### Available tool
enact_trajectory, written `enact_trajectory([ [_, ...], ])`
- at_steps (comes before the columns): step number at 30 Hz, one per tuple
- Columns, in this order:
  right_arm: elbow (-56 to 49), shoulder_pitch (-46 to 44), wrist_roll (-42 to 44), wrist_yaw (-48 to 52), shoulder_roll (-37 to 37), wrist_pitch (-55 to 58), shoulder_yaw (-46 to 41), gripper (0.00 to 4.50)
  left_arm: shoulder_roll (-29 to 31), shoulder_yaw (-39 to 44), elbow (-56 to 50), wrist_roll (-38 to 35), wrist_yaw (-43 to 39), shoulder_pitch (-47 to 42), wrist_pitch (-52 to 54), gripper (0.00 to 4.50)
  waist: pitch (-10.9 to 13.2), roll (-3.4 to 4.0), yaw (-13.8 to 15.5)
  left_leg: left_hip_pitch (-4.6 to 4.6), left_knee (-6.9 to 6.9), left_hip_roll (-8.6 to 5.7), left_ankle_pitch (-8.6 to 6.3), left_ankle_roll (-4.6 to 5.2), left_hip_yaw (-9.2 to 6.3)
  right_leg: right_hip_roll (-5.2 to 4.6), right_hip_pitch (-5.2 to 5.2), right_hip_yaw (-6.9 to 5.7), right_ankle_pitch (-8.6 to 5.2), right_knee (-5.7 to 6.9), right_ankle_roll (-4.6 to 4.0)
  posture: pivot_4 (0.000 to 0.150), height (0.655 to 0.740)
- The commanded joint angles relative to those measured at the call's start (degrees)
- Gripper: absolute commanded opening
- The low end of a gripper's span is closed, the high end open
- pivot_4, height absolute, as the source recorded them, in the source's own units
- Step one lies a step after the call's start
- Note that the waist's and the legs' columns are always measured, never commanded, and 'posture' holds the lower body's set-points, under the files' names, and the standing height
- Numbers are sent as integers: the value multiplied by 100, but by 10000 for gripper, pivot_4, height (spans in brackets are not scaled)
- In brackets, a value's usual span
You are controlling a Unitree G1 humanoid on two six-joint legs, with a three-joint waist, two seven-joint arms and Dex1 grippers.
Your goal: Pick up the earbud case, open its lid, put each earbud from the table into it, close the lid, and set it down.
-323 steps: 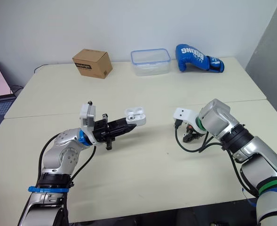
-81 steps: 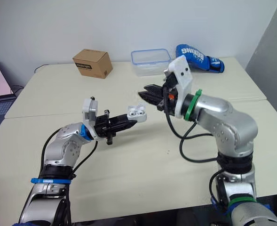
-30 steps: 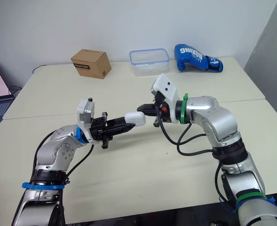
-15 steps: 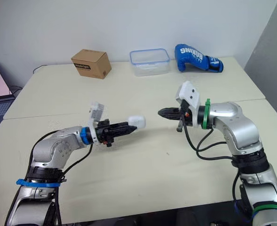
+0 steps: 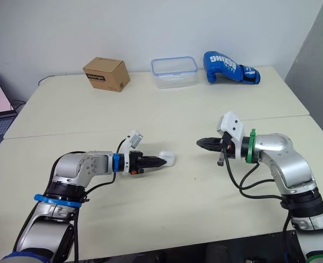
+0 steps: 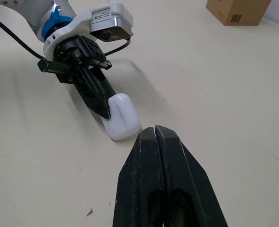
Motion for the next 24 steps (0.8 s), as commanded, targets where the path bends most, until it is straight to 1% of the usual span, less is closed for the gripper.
enact_trajectory([
  [1, -342, 93, 78, 129, -151, -118, -108, 166, -61, 84, 122, 75, 47, -133, -99, 7224, 0, 0, 24, 0, 0, 0, 0, 0, 0, 0, 0, -1, 0, 0, 0, 1500, 7307],
  [14, -527, 229, 82, 240, -220, -130, -65, 166, -39, 2, 460, 323, 163, -120, -188, 7224, -1, 0, 47, 4, 3, 0, 0, 0, 2, 0, 4, 1, 0, 2, 0, 1500, 7307],
  [16, -538, 235, 80, 239, -213, -128, -52, 0, -32, 4, 544, 357, 201, -152, -198, 14362, -1, -1, 48, 7, 3, 0, 0, 0, 2, 0, 6, 1, 0, 4, 0, 1500, 7307],
  [17, -545, 239, 80, 241, -211, -128, -45, 0, -15, -22, 573, 412, 225, -160, -242, 16254, -1, -1, 47, 8, 3, 0, 0, 0, 2, 0, 6, 1, 0, 5, 0, 1500, 7307],
  [22, -588, 261, 93, 253, -210, -117, -34, 0, 116, -97, 561, 589, 271, -162, -284, 30054, -2, -1, 60, 11, 6, 0, 0, 0, 3, 0, 10, 2, 0, 6, 0, 1500, 7307],
  [24, -596, 266, 95, 262, -203, -121, -22, 0, 271, -185, 422, 654, 233, -100, -271, 30054, -2, -1, 52, 15, 6, 2, 0, 0, 3, 1, 11, 2, 0, 9, 0, 1500, 7307],
])
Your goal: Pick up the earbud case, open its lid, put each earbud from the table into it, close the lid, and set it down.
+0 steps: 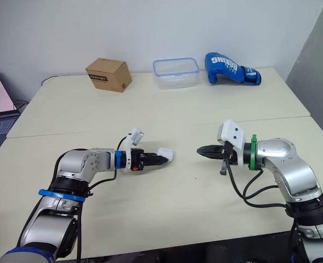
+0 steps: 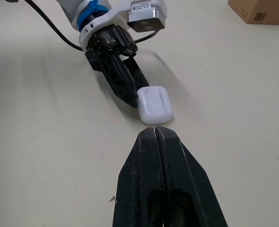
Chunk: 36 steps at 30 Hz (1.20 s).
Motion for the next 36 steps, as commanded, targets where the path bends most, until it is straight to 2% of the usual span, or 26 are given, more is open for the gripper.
enact_trajectory([
  [1, -211, -21, 98, 74, -27, -82, -26, 0, 380, -104, -88, 372, 135, 164, 26, 30054, 0, 0, -14, 0, 0, 1, 0, 0, 0, 1, -1, 1, 0, 1, 0, 1500, 7307],
  [9, -258, 1, 144, 79, 66, -87, -38, 0, 1113, -73, -972, 311, 1, 844, 144, 30054, -2, 3, -115, 1, -9, 5, 0, 0, 6, 3, -7, 8, 0, -3, 0, 1500, 7307],
  [15, -529, 262, 267, -94, 113, 62, -232, 0, 1296, 749, -1917, 109, 310, 1685, -166, 30054, -2, 4, -114, 1, -10, 5, 0, 0, 6, 2, -7, 9, 0, -4, 0, 1500, 7307],
  [19, -1095, 776, 492, -425, 197, 291, -317, 0, 1007, 1381, -2675, -108, 687, 2477, -469, 30054, -2, 4, -78, -2, -15, 8, -1, 0, -4, 1, -11, 12, 0, -10, 0, 1500, 7307],
  [24, -1504, 1646, 446, -934, 342, 410, -244, 0, 301, 1928, -3654, -63, 1159, 3711, -1638, 30054, -1, 2, 40, -3, -14, 5, -2, 0, -3, -4, -9, 15, 0, -12, 0, 1500, 7307],
  [29, -1849, 2453, 385, -1301, 410, 323, -242, 0, 8, 2072, -4239, 305, 1725, 4734, -2273, 30054, -3, 1, 105, -1, -13, 6, -2, 2, 9, -3, -3, 12, 0, -10, -1, 1500, 7307],
  [36, -2111, 2951, 596, -1377, 273, 388, -512, 0, -332, 2254, -4645, 277, 2100, 5789, -2570, 30054, -5, 1, 156, 7, -11, 7, -4, 6, 13, 0, 10, 11, 0, -15, -1, 1500, 7307],
])
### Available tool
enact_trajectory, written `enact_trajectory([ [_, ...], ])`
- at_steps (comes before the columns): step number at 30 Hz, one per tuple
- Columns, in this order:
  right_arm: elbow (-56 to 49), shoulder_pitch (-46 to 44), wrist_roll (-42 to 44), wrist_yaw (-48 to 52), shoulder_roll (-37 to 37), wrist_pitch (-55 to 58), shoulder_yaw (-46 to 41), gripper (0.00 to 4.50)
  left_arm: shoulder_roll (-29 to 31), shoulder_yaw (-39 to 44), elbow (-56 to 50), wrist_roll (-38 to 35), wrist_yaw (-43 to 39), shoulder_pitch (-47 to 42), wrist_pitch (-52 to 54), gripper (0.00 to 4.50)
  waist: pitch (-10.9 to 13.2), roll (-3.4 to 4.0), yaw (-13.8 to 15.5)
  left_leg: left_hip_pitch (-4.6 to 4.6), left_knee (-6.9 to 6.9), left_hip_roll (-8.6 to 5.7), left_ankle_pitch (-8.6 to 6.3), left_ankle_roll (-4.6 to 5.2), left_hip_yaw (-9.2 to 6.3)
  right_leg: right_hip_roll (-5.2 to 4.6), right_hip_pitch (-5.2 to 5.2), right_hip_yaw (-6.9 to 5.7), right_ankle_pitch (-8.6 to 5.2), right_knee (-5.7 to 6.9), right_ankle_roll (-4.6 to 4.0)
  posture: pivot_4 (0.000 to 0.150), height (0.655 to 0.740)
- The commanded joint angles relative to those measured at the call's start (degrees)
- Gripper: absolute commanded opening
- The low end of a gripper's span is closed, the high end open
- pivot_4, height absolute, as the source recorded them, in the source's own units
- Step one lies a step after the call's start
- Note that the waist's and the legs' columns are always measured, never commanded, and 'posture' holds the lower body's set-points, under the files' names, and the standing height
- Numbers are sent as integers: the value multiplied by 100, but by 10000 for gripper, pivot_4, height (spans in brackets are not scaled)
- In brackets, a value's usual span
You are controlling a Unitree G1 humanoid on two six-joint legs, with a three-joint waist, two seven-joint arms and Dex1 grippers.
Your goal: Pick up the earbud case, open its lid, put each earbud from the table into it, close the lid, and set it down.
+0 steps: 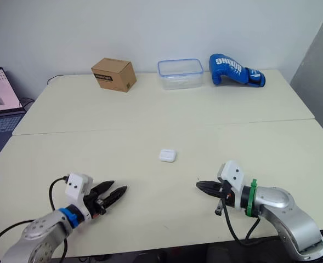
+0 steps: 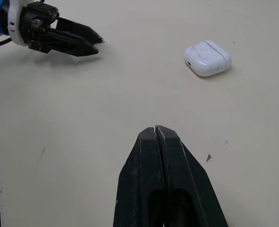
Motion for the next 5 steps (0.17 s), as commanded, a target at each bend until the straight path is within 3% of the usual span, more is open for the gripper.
enact_trajectory([
  [1, -295, 198, 157, 66, -156, -92, -237, 0, -132, 98, -209, 21, 206, 321, -153, 30054, -1, 1, 16, 2, 0, 0, -2, 3, 0, 0, 4, -1, 0, -2, 0, 1500, 7307],
  [5, -242, 182, 173, 79, -208, -119, -247, 0, -171, 10, -148, 27, 223, 328, -318, 30054, -2, 1, 18, 19, 0, 0, -11, 21, -1, 1, 24, -4, 0, -4, 0, 1500, 7307],
])
